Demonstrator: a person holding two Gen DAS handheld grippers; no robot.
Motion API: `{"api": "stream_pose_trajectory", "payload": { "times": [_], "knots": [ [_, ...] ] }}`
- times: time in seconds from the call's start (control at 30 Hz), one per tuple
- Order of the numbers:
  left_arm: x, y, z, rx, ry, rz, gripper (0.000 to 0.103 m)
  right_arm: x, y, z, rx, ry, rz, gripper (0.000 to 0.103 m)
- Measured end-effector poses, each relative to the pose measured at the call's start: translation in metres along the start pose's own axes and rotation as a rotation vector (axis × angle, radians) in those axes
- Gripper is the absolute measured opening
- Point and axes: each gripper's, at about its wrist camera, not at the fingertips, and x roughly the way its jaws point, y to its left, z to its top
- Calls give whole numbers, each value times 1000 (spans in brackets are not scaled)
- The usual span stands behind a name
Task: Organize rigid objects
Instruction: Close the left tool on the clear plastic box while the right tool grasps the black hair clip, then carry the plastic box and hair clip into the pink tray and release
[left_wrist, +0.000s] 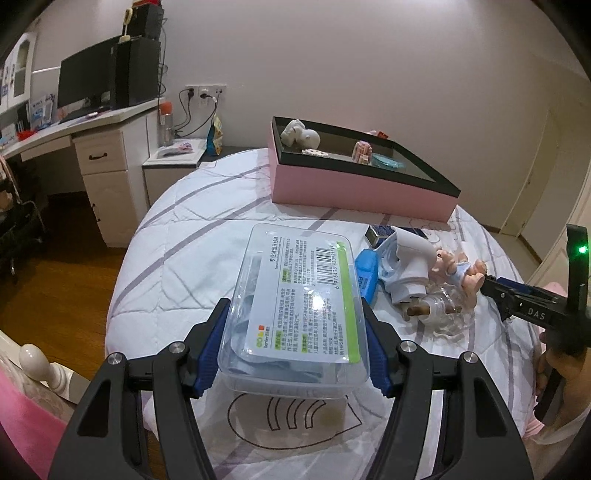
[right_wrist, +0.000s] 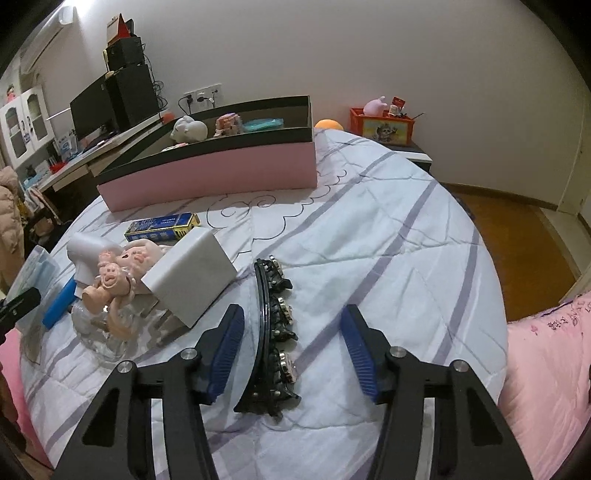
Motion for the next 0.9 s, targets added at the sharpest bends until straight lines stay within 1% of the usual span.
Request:
{"api": "stream_pose_trajectory", "payload": {
  "times": [0.03, 0.1, 0.13, 0.17, 0.2, 0.33, 0.47, 0.67, 0.73, 0.9],
  "knots": [
    [-1, 0, 0, 1, -1, -2, 66, 1, 2, 0, -10, 2, -9, 54],
    [-1, -1, 0, -1, 0, -12, 66, 0, 6, 0, -33, -4, -26, 45],
    [-1, -2, 0, 0, -1, -14, 66, 0, 7, 0, -39, -8, -22, 33],
    [-1, -2, 0, 2, 0, -16, 66, 0, 8, -1, -46, -8, -14, 24],
    [-1, -3, 0, 3, 2, -18, 66, 0, 8, -1, -51, -12, -10, 21],
    [-1, -5, -1, 5, 3, -25, 66, 1, 9, -1, -58, -4, -6, 19],
    [-1, -8, 0, 0, 0, -25, 66, 1, 11, -2, -78, -6, -20, 19],
    [-6, -15, 5, 18, -11, -29, 66, -11, 11, -7, -67, -61, 4, 19],
    [-8, -17, 7, 24, -12, -29, 66, -15, 12, -4, -69, -66, 11, 19],
    [-13, -24, 14, 40, -27, -40, 66, -31, 20, 8, -82, -110, 27, 19]
  ]
}}
